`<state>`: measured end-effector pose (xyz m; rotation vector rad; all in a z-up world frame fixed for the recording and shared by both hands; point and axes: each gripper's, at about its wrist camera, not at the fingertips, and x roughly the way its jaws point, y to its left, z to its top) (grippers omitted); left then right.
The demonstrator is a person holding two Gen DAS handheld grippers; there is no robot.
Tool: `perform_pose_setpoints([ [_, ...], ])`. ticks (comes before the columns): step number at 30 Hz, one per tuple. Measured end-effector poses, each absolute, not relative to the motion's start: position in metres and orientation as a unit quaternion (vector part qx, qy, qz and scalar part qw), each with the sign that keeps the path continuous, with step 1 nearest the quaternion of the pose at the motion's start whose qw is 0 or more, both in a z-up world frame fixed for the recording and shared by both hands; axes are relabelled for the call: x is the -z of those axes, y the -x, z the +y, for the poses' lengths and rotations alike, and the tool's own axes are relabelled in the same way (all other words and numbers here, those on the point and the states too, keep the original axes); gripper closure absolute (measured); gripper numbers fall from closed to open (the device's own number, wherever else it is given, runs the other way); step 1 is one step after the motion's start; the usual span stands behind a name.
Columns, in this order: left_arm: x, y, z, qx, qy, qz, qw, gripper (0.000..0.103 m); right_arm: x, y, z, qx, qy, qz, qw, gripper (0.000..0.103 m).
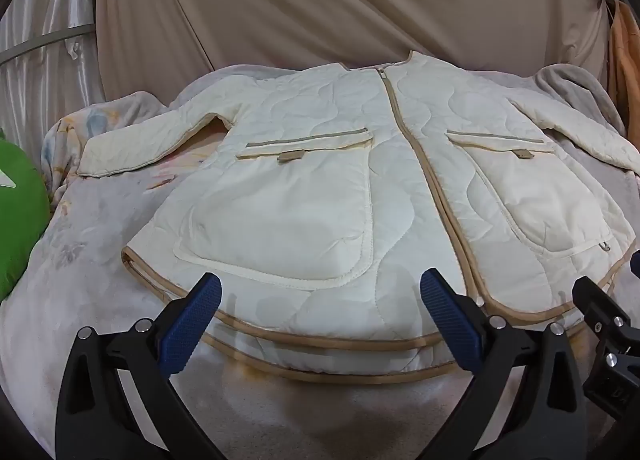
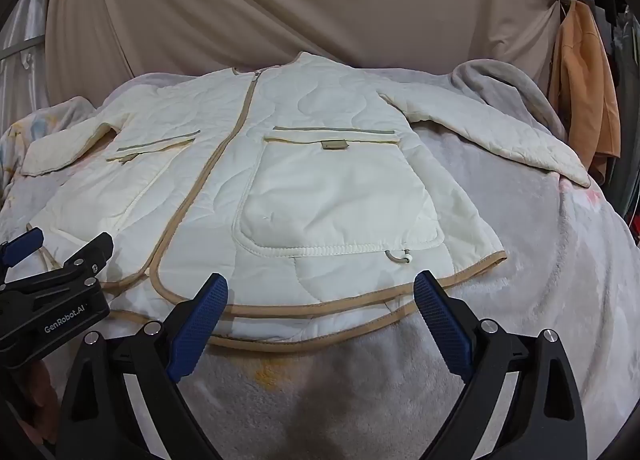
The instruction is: Fold large clothes
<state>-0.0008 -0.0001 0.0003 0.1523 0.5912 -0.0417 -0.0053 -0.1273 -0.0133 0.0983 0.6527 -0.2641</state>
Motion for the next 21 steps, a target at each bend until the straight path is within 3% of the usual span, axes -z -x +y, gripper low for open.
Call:
perform_pose_setpoints([
  [21,-0.0041,0.0028,0.0,0.018,-0.082,0.289,0.954,0.006,0.0129,0.0059,-0.1248,0.132,-0.046,0.318,0.938,0.011],
])
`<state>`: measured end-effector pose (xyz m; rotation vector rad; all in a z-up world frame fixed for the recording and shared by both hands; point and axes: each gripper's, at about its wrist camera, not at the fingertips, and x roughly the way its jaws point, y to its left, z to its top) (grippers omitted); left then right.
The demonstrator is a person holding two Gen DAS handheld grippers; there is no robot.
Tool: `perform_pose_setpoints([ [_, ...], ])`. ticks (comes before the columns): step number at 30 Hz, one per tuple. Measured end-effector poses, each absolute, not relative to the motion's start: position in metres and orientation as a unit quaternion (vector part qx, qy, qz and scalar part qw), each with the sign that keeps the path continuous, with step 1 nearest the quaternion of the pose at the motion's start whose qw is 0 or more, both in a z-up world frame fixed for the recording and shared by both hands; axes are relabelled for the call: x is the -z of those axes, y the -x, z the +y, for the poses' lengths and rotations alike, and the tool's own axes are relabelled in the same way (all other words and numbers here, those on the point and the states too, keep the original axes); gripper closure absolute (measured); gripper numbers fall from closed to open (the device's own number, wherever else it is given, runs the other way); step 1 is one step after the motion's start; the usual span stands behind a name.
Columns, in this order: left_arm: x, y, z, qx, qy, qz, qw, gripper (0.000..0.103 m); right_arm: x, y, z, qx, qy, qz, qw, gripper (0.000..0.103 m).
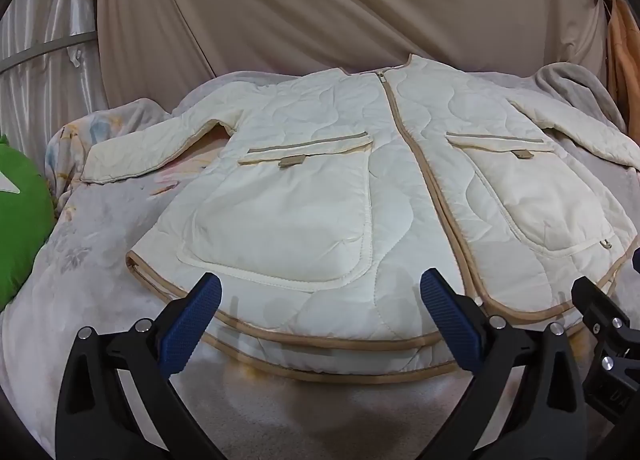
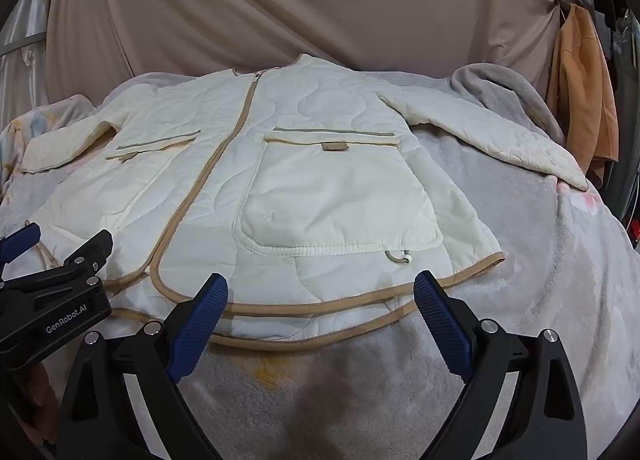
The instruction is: Fold large clothes
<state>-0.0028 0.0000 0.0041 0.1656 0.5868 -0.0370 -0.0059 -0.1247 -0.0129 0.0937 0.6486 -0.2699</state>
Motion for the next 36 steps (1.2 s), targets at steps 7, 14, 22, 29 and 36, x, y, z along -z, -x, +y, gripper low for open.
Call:
perform_pose_setpoints([
  [7,-0.0043,0.0034,-0.0004,0.019,-0.083,0.288,0.954,0.006,0.0137,0.0067,-0.1249,0.132,-0.045,0.317,0.938,0.011],
  [14,-0.0035,0.0037,-0.0006,0.018,-0.083,0.287,0.954,0.006,0.0137,0.0068,-0.1245,0.133,-0.044,0.317,0.938,0.011],
  [22,-0.0033,0.0038,-0.0008,0.018,-0.083,0.287,0.954,0.006,0.0136,0.007,-0.1246,0.133,-0.043,0.317,0.938,0.011],
  [29,-0.0031,0.0038,-0.001,0.018,-0.084,0.287,0.954,0.006,0.0134,0.0072,-0.1246,0.133,-0.043,0.317,0.938,0.011],
  [36,-0.0037,0.0041,-0.0017,0.017,-0.084,0.287,0.954,0.006,0.0136,0.0072,-0.1246,0.133,-0.043,0.317,0.938,0.011],
])
